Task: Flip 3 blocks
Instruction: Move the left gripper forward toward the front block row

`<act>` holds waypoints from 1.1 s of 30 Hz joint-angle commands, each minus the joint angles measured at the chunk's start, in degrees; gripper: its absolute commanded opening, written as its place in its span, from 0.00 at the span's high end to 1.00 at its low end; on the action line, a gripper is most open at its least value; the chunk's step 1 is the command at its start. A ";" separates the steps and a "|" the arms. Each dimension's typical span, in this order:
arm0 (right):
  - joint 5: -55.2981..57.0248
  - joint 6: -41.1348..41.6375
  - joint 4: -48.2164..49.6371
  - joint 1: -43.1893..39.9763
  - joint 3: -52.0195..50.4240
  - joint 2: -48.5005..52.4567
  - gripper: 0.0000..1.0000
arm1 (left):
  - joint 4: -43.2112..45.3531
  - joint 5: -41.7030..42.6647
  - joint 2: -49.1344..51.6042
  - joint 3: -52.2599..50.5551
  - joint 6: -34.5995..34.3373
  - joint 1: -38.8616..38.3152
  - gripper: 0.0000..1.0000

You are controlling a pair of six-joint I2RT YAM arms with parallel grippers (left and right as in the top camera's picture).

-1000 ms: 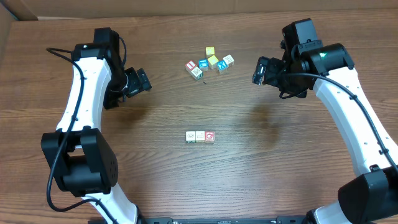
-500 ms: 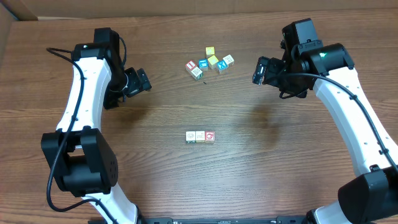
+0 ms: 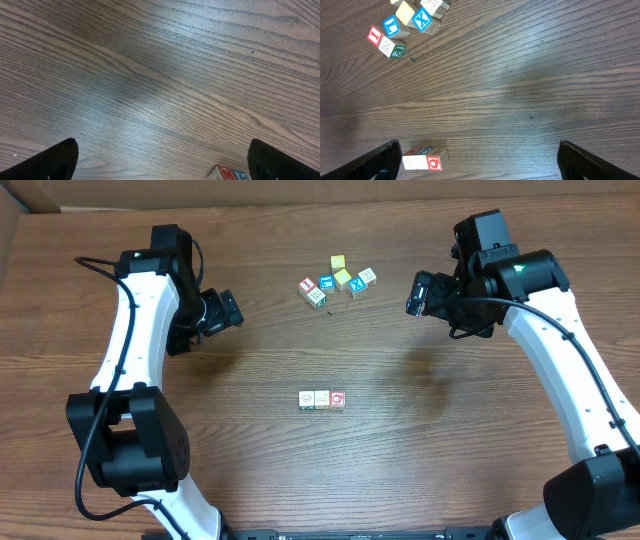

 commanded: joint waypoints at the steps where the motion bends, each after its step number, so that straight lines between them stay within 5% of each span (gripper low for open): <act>1: 0.13 -0.17 0.33 -0.22 0.17 0.00 0.00 | 0.07 -0.59 -1.16 1.01 0.70 -0.39 0.00; 15: 0.13 -0.17 0.33 -0.22 0.17 0.00 0.00 | 11.28 -0.46 -1.16 1.01 0.66 -0.39 0.00; 20: 0.13 -0.17 0.31 -0.22 0.17 0.00 0.00 | 11.78 6.58 -1.14 1.01 0.66 -0.44 0.00; 33: 0.13 -0.17 0.33 -0.22 0.17 0.00 0.00 | -4.28 8.04 -1.07 -0.09 0.68 -3.80 0.00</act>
